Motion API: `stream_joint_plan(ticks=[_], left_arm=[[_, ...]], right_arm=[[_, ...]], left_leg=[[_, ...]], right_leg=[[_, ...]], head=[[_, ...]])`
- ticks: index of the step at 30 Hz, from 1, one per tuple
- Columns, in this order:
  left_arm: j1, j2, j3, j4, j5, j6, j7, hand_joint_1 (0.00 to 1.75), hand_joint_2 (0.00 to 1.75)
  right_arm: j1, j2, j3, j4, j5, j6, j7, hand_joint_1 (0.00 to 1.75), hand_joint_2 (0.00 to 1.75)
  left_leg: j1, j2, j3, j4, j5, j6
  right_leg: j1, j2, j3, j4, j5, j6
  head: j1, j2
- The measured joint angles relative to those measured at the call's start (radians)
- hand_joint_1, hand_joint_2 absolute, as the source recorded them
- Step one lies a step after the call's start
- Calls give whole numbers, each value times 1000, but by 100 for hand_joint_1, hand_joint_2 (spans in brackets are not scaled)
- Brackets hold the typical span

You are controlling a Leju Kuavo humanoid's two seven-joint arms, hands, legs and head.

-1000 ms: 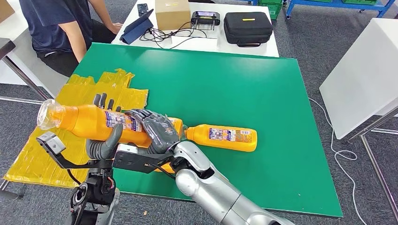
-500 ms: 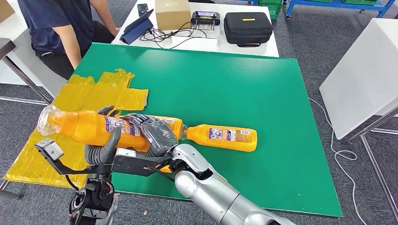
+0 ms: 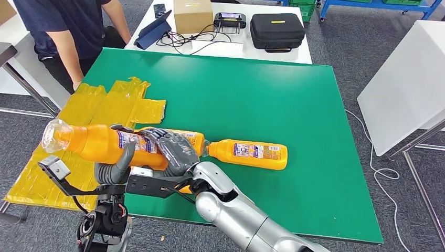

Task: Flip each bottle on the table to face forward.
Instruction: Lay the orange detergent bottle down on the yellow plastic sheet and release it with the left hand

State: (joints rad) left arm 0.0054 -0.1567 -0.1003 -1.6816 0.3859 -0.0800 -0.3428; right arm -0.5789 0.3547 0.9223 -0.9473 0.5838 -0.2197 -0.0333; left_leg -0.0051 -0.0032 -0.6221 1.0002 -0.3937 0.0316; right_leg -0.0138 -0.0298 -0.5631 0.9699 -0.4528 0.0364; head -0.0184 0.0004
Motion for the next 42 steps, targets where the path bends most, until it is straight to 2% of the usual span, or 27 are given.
stream_joint_plan(ticks=[1,4,10,13,17,22,26,33,36,40,42], left_arm=[[0,0,1,-3,-2,-3,1,175,175],[0,0,6,-19,-62,12,-1,175,175],[-46,13,88,-29,-434,145,-1,175,175],[-104,25,133,-8,-637,214,13,175,175],[-217,72,151,82,-881,323,46,175,175],[-319,122,157,200,-1006,389,73,175,175],[-438,169,147,383,-1166,431,137,175,175],[-674,216,69,854,-1458,528,270,175,175],[-734,218,33,1005,-1514,532,317,175,175],[-770,221,-8,1130,-1594,538,378,175,175],[-782,224,-29,1181,-1628,530,404,87,175]], right_arm=[[4,-3,-1,-3,-5,0,1,0,0],[34,-22,-19,-43,-50,21,2,0,0],[132,-112,-137,-289,-110,91,9,0,0],[179,-137,-197,-406,-110,122,8,0,0],[224,-156,-235,-508,-102,140,5,0,0],[250,-170,-245,-560,-102,148,3,0,0],[265,-179,-245,-583,-111,158,-1,0,0],[294,-198,-235,-642,-140,180,4,0,0],[301,-206,-229,-674,-146,189,16,0,0],[312,-221,-222,-703,-147,199,21,0,0],[316,-227,-219,-713,-147,203,21,0,0]], left_leg=[[0,0,0,0,0,0],[0,0,0,0,0,0],[0,-1,0,0,0,0],[0,-1,0,0,0,0],[0,-1,0,0,1,-1],[0,0,0,0,1,-1],[0,-1,0,0,1,-1],[0,0,0,0,2,-1],[0,0,0,0,2,-1],[0,0,-1,0,2,-1],[0,0,-1,0,2,-1]], right_leg=[[0,0,0,0,0,0],[0,0,0,0,0,0],[0,0,0,0,0,0],[0,-1,0,0,0,0],[0,0,0,0,0,0],[0,0,0,1,1,0],[0,-1,0,0,1,0],[0,0,0,1,3,-2],[0,0,0,1,3,-2],[0,0,0,1,2,-2],[0,0,0,1,2,-2]], head=[[0,0],[0,0],[0,0],[0,0],[0,0],[0,0],[0,0],[0,0],[0,0],[0,0],[0,0]])
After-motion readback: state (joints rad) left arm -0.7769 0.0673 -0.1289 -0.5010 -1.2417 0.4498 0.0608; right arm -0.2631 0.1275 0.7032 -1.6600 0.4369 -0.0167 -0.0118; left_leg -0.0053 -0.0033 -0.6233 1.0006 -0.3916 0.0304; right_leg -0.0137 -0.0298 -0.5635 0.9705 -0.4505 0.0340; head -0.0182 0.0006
